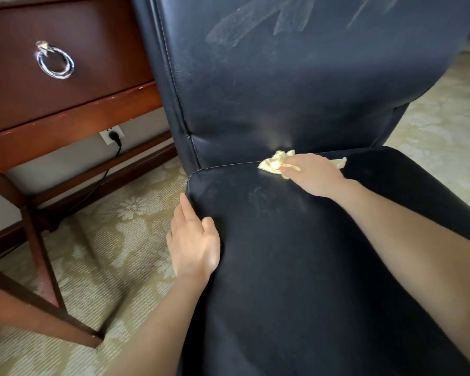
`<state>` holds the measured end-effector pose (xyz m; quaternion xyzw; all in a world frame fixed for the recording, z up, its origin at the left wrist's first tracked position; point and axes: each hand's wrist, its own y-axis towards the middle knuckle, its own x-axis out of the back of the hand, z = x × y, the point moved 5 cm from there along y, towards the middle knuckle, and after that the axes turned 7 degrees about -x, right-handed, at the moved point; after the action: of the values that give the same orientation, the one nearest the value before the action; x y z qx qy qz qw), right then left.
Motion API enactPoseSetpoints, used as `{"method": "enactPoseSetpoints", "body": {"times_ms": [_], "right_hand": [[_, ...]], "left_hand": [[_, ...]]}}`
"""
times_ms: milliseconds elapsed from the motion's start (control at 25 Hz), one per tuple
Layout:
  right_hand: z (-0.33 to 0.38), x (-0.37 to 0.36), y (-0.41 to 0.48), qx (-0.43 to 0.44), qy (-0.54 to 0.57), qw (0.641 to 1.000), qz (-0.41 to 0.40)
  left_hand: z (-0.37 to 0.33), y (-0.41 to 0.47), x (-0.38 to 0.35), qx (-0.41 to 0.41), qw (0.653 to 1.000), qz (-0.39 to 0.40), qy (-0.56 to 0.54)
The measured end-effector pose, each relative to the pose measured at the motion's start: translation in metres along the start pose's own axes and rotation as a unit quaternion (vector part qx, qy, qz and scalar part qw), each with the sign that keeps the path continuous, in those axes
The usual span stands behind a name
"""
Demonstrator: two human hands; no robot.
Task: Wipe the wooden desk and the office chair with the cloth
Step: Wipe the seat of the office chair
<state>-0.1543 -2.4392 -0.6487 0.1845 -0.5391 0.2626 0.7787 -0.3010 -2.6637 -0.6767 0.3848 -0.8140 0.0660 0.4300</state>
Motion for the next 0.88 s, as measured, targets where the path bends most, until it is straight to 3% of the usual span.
{"method": "enactPoseSetpoints", "body": {"times_ms": [160, 360, 480, 600, 880], "right_hand": [[-0.052, 0.021, -0.009, -0.091, -0.033, 0.995, -0.029], [-0.109, 0.048, -0.018, -0.221, -0.065, 0.972, 0.05], [-0.119, 0.045, -0.01, -0.249, -0.108, 0.962, 0.022], [-0.104, 0.039, -0.014, -0.205, -0.112, 0.972, -0.019], [-0.042, 0.021, -0.069, 0.003, -0.059, 0.998, -0.005]], "left_hand": [[0.0, 0.0, -0.001, -0.004, 1.0, 0.003, 0.003], [0.0, 0.005, -0.002, -0.009, 1.0, 0.007, 0.003], [0.001, 0.007, -0.004, -0.01, 1.0, 0.007, 0.004], [0.001, 0.009, -0.005, -0.006, 1.0, 0.009, 0.015], [0.0, 0.01, -0.006, -0.003, 1.0, 0.009, 0.022]]}}
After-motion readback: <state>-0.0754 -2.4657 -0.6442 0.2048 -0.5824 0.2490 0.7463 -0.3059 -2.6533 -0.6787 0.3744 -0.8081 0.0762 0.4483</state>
